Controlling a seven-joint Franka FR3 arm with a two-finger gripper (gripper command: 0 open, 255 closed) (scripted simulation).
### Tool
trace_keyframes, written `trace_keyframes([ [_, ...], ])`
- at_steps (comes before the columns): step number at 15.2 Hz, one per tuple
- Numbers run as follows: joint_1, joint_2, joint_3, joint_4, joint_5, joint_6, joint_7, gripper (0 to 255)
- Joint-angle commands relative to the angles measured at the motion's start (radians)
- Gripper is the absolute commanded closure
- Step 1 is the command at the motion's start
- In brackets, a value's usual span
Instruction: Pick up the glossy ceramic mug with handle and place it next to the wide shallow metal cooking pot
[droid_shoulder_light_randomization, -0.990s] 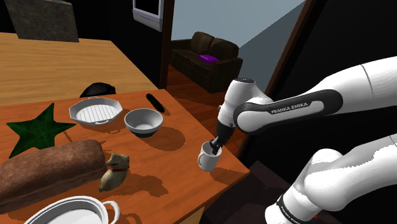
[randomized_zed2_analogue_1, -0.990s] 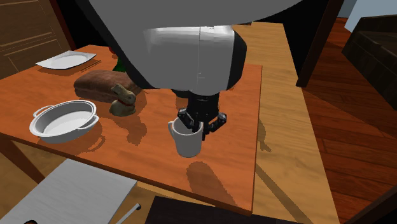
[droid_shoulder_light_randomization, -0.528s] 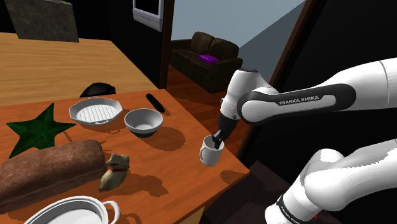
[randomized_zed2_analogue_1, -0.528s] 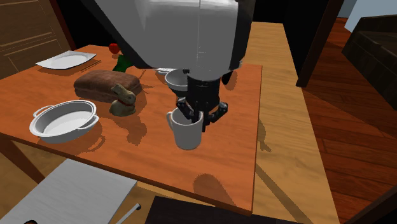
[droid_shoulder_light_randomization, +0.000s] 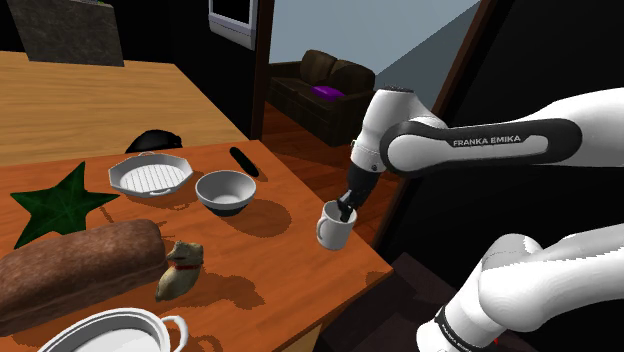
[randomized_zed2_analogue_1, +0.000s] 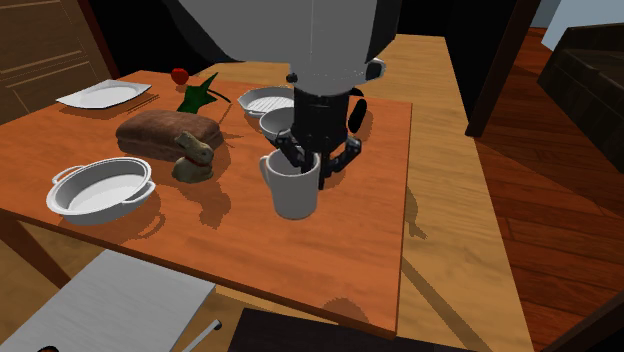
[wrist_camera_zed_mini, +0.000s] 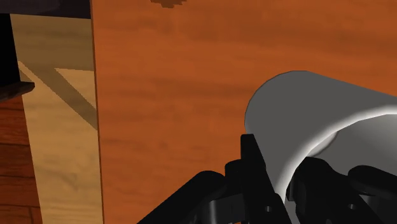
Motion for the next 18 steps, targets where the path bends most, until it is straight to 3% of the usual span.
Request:
trace_keyframes([
  [1, 0.000, -0.010, -0.003, 0.021, -0.002, -0.031, 0.002, 255],
  [9, -0.004, -0.035, -0.014, 0.109, -0.012, -0.144, 0.008, 255],
  [18, 0.050, 0.152, 0.168, 0.277, 0.026, -0.101, 0.229, 255],
])
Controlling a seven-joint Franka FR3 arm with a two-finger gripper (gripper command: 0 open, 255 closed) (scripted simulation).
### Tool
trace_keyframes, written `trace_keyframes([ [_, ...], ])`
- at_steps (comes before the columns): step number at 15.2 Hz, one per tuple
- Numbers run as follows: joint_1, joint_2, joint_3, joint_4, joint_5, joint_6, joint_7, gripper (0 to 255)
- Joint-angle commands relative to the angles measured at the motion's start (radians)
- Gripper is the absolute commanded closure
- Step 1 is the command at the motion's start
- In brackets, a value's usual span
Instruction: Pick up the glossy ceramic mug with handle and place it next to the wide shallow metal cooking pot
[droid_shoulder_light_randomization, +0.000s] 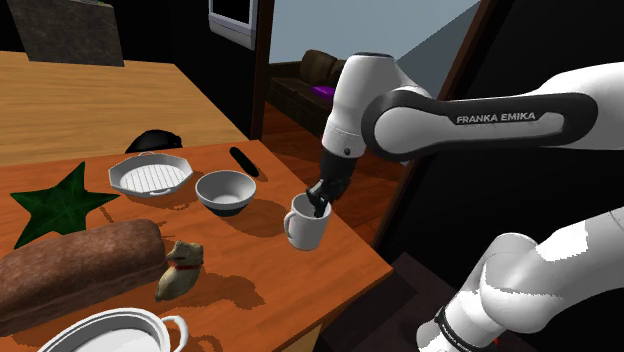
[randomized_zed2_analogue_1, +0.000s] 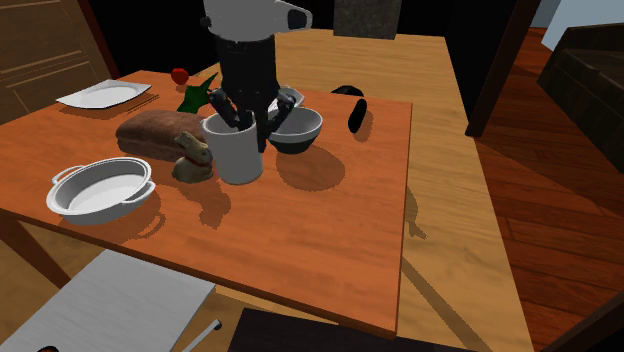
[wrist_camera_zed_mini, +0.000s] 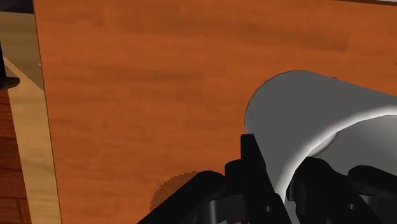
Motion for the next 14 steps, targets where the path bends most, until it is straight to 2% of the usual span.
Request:
trace_keyframes([
  [1, 0.006, 0.054, 0.042, 0.047, -0.003, 0.014, 0.053, 255],
  [6, 0.019, 0.195, 0.139, 0.182, -0.039, 0.027, 0.190, 255],
  [12, 0.047, 0.402, 0.244, 0.382, -0.147, 0.019, 0.374, 255],
  [14, 0.056, 0.432, 0.252, 0.398, -0.166, 0.029, 0.398, 255],
])
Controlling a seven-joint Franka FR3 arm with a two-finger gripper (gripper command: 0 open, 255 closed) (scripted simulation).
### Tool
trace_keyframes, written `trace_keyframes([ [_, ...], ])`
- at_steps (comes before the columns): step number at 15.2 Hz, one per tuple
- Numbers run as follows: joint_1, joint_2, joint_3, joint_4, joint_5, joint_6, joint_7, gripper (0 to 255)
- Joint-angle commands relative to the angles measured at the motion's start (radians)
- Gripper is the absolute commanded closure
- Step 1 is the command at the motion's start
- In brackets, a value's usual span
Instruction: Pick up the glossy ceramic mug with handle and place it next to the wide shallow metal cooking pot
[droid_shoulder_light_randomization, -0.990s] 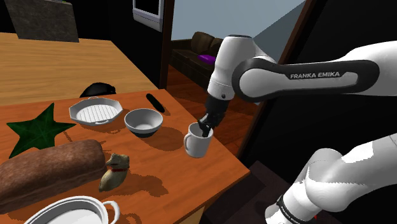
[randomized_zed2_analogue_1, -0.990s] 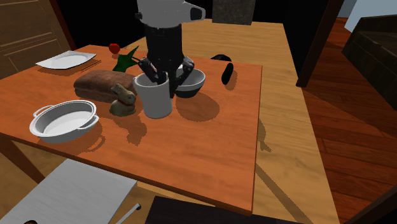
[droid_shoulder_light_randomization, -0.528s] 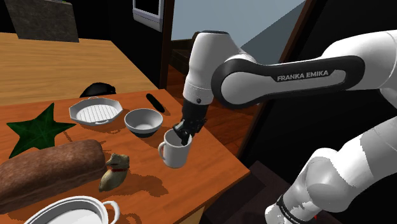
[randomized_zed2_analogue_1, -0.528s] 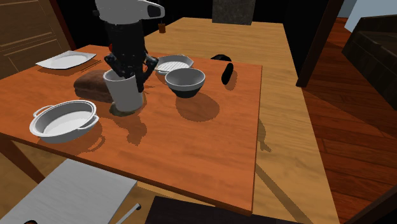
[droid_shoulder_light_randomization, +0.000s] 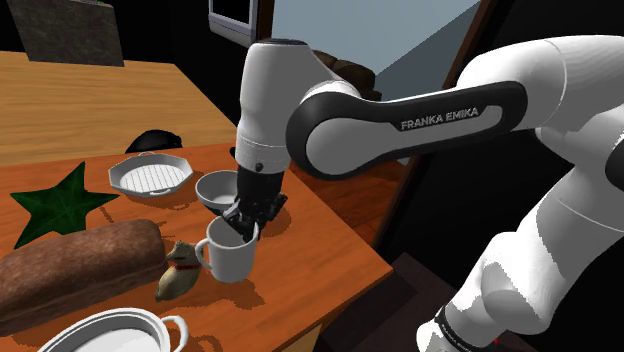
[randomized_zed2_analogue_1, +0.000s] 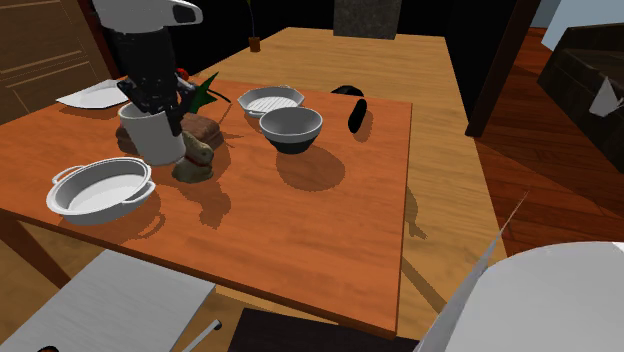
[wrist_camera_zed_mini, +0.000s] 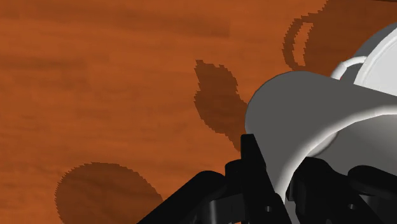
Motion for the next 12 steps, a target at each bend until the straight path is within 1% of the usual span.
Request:
trace_keyframes([
  [1, 0.006, 0.024, 0.008, 0.001, -0.015, 0.021, 0.020, 255],
  [12, 0.012, 0.075, 0.012, -0.101, -0.047, 0.164, 0.041, 255],
])
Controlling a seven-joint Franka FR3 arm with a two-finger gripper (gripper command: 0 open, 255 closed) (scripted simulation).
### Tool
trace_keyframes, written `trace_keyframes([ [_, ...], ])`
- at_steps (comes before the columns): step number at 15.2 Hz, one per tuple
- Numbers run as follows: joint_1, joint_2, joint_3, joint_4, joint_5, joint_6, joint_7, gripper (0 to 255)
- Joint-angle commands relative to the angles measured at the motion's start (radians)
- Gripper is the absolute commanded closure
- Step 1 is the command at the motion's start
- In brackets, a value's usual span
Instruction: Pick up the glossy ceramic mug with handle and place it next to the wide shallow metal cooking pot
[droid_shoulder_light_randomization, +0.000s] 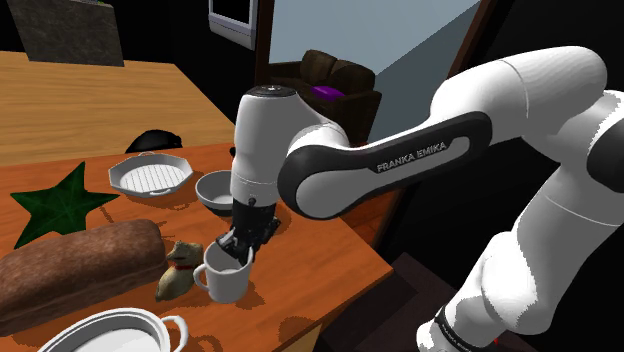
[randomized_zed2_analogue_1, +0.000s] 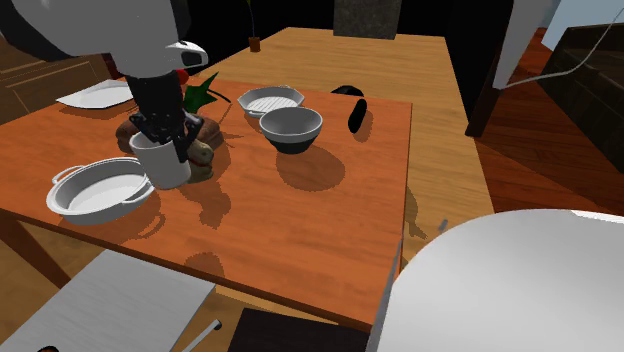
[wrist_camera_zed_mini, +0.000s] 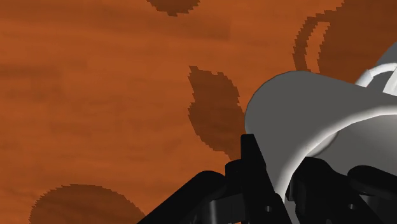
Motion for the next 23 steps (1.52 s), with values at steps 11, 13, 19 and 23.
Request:
trace_keyframes([
  [11, 0.011, 0.087, -0.004, -0.082, -0.064, 0.154, 0.043, 255],
  [13, 0.014, 0.105, -0.006, -0.092, -0.078, 0.178, 0.052, 255],
  [19, 0.023, 0.150, -0.016, -0.115, -0.116, 0.237, 0.077, 255],
  [23, 0.023, 0.150, -0.016, -0.115, -0.117, 0.237, 0.077, 255],
])
